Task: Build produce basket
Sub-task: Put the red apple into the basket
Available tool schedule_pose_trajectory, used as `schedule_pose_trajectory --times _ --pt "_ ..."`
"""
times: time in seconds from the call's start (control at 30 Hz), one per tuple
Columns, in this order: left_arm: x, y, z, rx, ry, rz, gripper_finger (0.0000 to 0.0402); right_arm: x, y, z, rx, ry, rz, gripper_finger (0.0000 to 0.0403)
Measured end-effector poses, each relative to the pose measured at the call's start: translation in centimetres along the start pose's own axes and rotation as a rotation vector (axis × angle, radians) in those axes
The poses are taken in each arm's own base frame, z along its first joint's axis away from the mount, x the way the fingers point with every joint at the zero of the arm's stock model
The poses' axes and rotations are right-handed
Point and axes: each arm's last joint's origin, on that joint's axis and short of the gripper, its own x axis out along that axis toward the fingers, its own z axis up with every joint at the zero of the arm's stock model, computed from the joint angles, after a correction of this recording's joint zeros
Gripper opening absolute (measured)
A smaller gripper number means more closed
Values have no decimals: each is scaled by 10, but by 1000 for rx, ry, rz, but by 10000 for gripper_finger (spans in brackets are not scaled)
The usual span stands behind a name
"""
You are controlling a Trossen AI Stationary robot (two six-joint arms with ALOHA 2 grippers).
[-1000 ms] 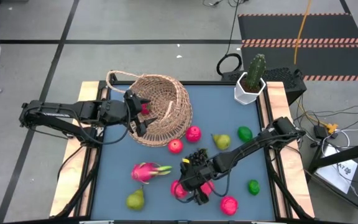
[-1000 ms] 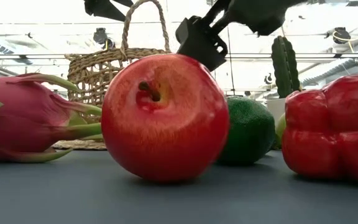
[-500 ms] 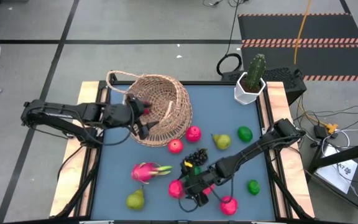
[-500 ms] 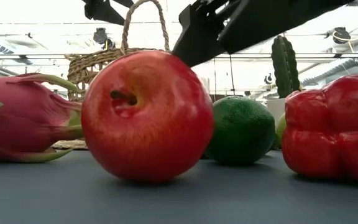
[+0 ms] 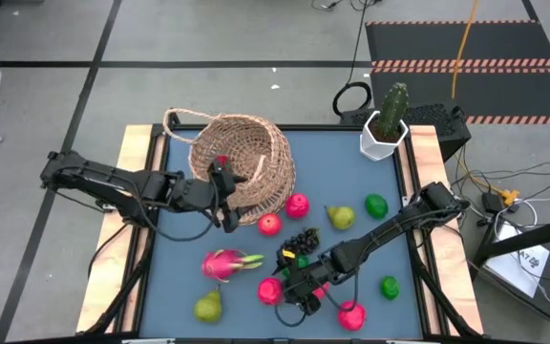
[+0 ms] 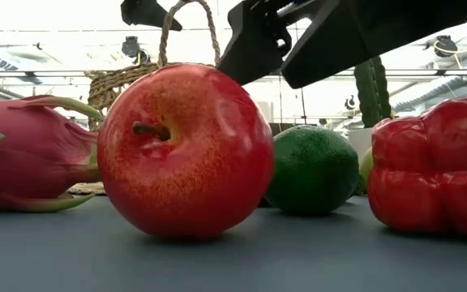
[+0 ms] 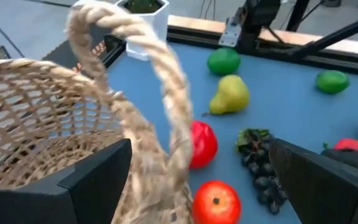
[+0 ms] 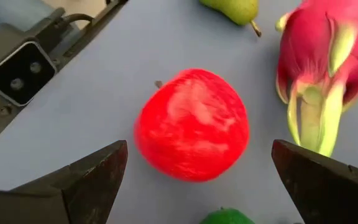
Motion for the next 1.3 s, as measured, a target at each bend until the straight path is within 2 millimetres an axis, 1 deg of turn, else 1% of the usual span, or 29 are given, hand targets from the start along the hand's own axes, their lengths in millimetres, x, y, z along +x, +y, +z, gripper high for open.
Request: schedule_pose_trajectory --times 0.07,0.2,0.3,0.4,0.57,0.67,0.83,0.93,1.07,1.23,1.3 --pt "1 -3 -1 3 -2 -8 381 0 3 1 -36 -11 31 393" --pt "2 -9 -2 8 -9 -8 381 13 9 1 -51 -64 46 393" --pt "0 -12 0 2 -38 -2 381 23 9 2 -1 -110 34 393" --pt "-2 -15 -1 9 -44 -10 381 28 9 1 51 -126 9 393" --pt "-3 -17 -1 29 -49 -5 381 28 9 2 216 -137 -75 385" --pt "-3 -17 -1 37 -50 -4 381 28 9 3 307 -148 -84 375" --pt "-3 -17 -1 37 -50 -4 381 26 8 8 337 -196 -88 366" --pt "-3 -17 -1 38 -49 -5 381 18 7 12 280 -209 -92 369" --pt "-4 -18 -1 39 -50 -8 381 13 10 12 130 -167 -96 377" --pt "-5 -20 -2 41 -49 -14 381 12 17 0 -91 -38 14 390" --pt "-5 -20 -2 41 -50 -12 381 12 17 -5 -192 10 16 394"
